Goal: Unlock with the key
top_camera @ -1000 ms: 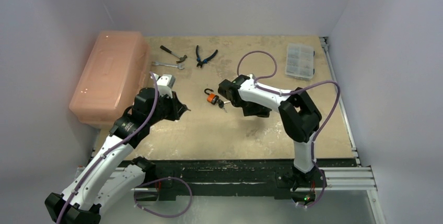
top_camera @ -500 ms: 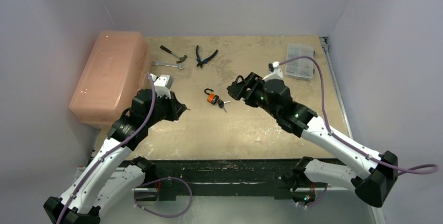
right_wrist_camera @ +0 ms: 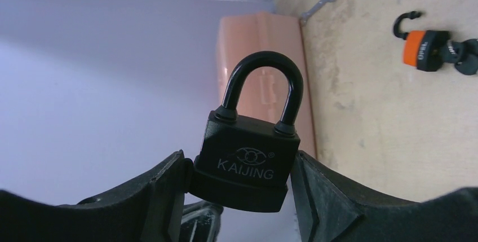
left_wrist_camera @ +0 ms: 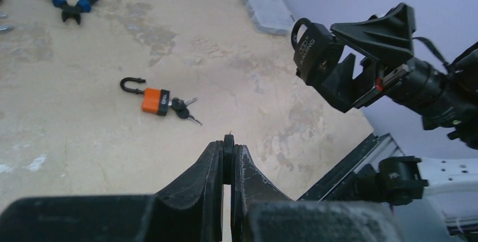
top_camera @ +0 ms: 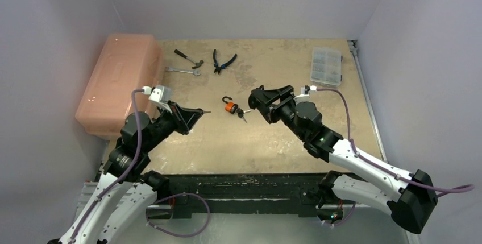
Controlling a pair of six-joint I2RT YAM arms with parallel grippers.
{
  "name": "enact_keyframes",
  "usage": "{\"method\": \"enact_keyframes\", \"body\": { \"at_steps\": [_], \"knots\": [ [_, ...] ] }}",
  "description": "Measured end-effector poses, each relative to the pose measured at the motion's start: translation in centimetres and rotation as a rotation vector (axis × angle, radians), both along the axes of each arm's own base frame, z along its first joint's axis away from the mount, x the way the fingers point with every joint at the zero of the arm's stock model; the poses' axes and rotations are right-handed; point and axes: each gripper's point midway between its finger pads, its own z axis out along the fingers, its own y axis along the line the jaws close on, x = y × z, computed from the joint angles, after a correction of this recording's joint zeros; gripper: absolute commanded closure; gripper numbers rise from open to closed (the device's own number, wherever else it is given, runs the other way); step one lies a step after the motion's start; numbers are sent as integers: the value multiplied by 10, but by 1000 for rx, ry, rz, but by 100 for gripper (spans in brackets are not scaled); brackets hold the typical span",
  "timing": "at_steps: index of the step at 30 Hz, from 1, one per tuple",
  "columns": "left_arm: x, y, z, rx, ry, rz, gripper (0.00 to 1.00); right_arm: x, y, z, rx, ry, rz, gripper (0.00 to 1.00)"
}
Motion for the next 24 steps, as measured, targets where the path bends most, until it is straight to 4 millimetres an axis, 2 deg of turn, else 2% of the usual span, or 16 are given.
{"method": "enact_keyframes", "body": {
  "at_steps": [6, 12, 19, 24],
  "knots": [
    [-6, -10, 27, -114, -47, -46, 100, -3, -2, 22, 113, -3, -4, 100],
    [-11, -20, 45, -183, -79, -102, 100, -3, -1, 33, 177, -4, 1, 100],
    [-3, -26, 47, -135, -140, -134, 100, -6, 2, 19, 85, 68, 17, 100],
    [13, -27, 45, -28, -234, -135, 100, -6, 5, 26, -4, 92, 32, 100]
  ]
}}
